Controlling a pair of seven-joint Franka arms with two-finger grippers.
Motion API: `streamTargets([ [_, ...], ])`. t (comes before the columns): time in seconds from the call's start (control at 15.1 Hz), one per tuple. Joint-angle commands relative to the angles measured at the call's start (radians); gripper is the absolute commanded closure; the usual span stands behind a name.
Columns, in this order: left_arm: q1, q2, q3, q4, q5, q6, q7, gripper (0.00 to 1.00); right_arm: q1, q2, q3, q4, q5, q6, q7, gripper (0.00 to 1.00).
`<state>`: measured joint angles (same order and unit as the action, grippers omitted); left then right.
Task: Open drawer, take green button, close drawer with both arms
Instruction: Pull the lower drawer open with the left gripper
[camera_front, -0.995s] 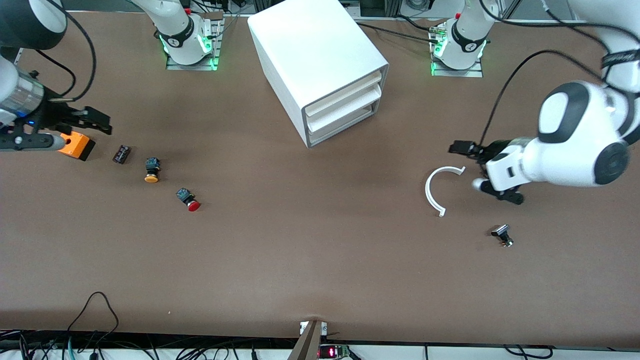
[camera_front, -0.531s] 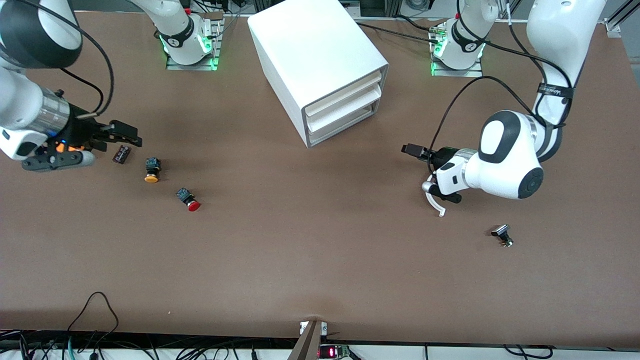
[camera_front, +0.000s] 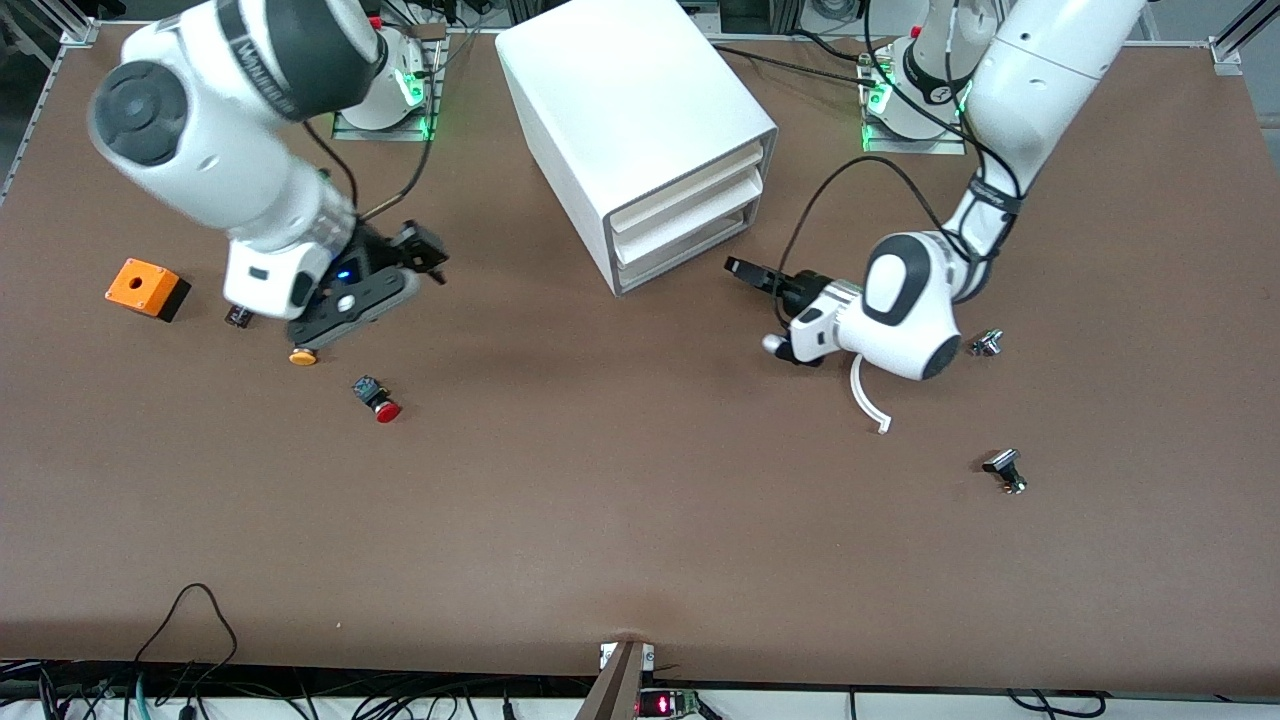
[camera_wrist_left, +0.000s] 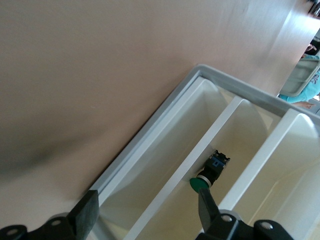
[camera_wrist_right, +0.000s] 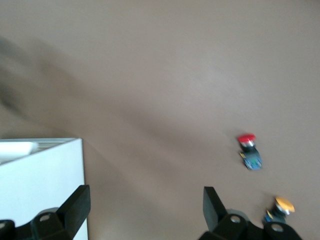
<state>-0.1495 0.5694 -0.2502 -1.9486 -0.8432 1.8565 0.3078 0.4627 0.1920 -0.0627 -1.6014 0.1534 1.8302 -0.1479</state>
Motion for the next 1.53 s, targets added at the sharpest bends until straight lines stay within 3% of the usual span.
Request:
streamTargets([
  [0.0, -0.056, -0.022, 0.006, -0.071, -0.068, 0.042, 0.027, 0.12, 0.016, 0.03, -0.012, 0.064, 0.009, 0.011, -0.067, 0.0],
  [0.33, -0.09, -0.022, -0.021, -0.119, -0.088, 0.047, 0.03, 0.14, 0.117, 0.179, -0.008, 0.259, 0.002, 0.012, -0.199, 0.0],
  [0.46, -0.09, -0.022, -0.041, -0.136, -0.094, 0.055, 0.048, 0.2, 0.16, 0.227, -0.008, 0.317, -0.073, 0.012, -0.197, 0.0],
  [0.73, -0.09, -0.02, -0.07, -0.162, -0.094, 0.11, 0.07, 0.31, 0.194, 0.241, -0.008, 0.328, -0.104, 0.023, -0.2, 0.0],
  [0.8, -0.09, -0.019, -0.075, -0.165, -0.094, 0.122, 0.071, 0.39, 0.194, 0.241, -0.008, 0.328, -0.104, 0.024, -0.203, 0.0],
  [0.93, -0.09, -0.019, -0.075, -0.161, -0.09, 0.128, 0.083, 0.94, 0.192, 0.244, -0.008, 0.328, -0.104, 0.03, -0.206, 0.0],
  [1.0, -0.088, -0.017, -0.073, -0.155, -0.079, 0.13, 0.086, 1.0, 0.192, 0.244, -0.008, 0.328, -0.104, 0.041, -0.208, 0.0],
  [1.13, -0.076, -0.019, -0.04, -0.136, -0.073, 0.139, 0.089, 1.0, 0.192, 0.244, -0.008, 0.328, -0.104, 0.046, -0.206, 0.0],
  [1.26, -0.068, -0.022, 0.037, -0.101, -0.067, 0.182, 0.089, 1.0, 0.194, 0.247, -0.008, 0.328, -0.104, 0.046, -0.2, 0.0],
  [1.46, -0.05, -0.014, 0.121, 0.005, -0.065, 0.184, 0.083, 1.0, 0.192, 0.247, -0.008, 0.328, -0.104, 0.044, -0.208, 0.0],
])
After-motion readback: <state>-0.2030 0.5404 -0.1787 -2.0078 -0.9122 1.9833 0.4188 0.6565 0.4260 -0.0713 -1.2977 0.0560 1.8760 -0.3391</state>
